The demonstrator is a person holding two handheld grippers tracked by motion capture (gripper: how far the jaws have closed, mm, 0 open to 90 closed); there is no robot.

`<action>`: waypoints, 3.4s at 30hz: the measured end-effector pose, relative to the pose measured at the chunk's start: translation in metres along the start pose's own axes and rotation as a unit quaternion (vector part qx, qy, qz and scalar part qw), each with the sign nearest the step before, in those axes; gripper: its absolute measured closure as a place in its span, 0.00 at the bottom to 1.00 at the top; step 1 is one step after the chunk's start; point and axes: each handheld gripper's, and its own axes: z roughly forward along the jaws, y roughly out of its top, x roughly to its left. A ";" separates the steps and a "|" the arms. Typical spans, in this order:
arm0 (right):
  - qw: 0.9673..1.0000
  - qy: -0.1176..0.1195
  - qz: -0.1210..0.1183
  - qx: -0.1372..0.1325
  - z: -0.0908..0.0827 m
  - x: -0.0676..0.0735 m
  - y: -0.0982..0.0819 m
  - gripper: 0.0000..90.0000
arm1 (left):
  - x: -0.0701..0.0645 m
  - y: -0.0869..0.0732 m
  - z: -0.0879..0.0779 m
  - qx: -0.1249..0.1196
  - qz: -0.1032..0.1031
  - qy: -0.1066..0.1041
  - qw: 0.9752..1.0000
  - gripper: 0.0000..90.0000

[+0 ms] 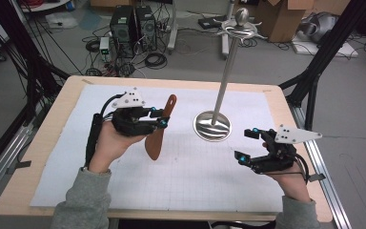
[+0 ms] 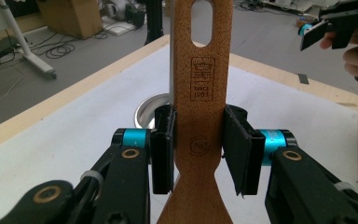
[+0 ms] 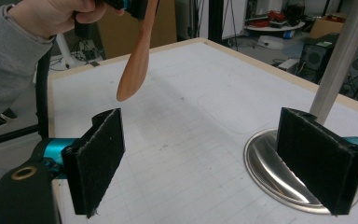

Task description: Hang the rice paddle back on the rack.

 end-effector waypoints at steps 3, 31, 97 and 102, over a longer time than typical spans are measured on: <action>1.000 -0.002 0.003 -0.001 -0.001 -0.001 -0.001 0.16 | 0.004 0.007 0.002 0.002 0.002 -0.005 1.000 0.72; 1.000 -0.015 0.013 0.001 -0.003 -0.008 -0.004 0.16 | 0.011 0.068 0.011 -0.004 0.015 -0.022 1.000 0.72; 1.000 -0.011 0.024 -0.010 -0.007 -0.013 -0.007 0.16 | 0.017 0.164 0.048 -0.028 0.033 -0.021 0.999 0.72; 1.000 -0.010 0.023 -0.010 -0.008 -0.013 -0.007 0.16 | 0.019 0.164 0.053 -0.028 0.029 -0.018 0.999 0.72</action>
